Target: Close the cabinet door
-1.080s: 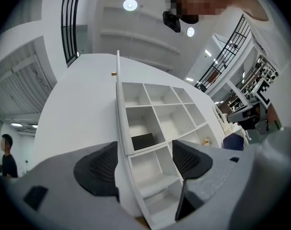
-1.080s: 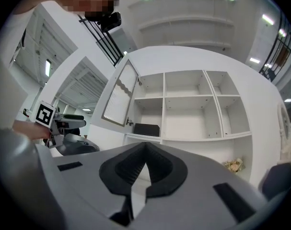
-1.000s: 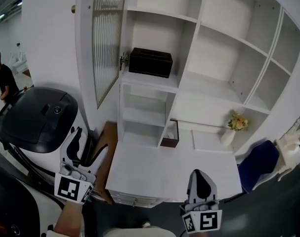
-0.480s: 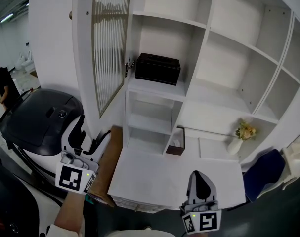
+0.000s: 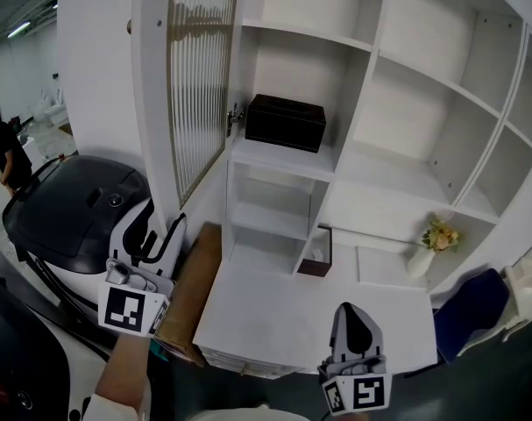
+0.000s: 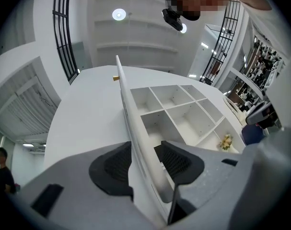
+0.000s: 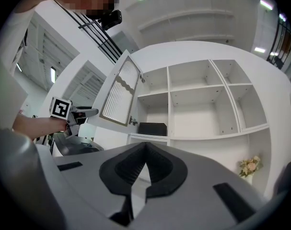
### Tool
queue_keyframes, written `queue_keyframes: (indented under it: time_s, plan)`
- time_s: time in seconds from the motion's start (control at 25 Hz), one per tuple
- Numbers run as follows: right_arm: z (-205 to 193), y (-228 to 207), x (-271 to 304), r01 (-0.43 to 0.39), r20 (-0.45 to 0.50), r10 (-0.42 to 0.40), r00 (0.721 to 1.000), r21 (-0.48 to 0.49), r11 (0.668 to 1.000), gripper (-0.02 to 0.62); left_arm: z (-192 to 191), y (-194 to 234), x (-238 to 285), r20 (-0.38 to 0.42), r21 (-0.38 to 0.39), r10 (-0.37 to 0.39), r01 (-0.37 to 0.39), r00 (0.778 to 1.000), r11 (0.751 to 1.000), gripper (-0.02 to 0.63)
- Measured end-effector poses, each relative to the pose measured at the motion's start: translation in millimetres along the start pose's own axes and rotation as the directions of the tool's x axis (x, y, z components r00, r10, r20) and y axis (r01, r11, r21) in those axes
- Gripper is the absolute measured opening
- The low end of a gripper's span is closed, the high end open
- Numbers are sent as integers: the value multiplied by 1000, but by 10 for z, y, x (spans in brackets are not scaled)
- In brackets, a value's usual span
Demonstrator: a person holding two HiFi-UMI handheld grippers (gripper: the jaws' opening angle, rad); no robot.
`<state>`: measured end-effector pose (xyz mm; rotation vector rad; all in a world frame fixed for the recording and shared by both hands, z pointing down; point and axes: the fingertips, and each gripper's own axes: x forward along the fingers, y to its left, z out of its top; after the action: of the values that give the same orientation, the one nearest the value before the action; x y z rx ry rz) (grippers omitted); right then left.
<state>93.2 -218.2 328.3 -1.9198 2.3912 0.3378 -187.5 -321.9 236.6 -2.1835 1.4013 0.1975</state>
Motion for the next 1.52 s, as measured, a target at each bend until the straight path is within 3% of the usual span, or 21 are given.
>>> queue_keyframes:
  time_s: [0.16, 0.4, 0.68, 1.2, 1.52]
  plan:
    - [-11, -53, -26, 3, -1, -3, 1000, 7, 1000, -2, 19, -12, 16, 7, 17, 4, -4, 1000, 1000, 137]
    - [-67, -110, -56, -3, -10, 3, 1000, 14, 1000, -2, 11, -15, 19, 7, 8, 33, -34, 999, 999, 115]
    - [-136, -190, -49, -13, -13, 14, 1000, 22, 1000, -2, 15, -90, 24, -6, 62, 62, -62, 998, 996, 115]
    - [-169, -268, 43, -36, -7, 36, 999, 29, 999, -2, 144, -419, 141, 50, 18, 76, -77, 996, 997, 117]
    - [-168, -331, 34, -33, 0, 33, 999, 33, 999, -2, 170, -590, 213, 38, 25, 67, -68, 997, 997, 126]
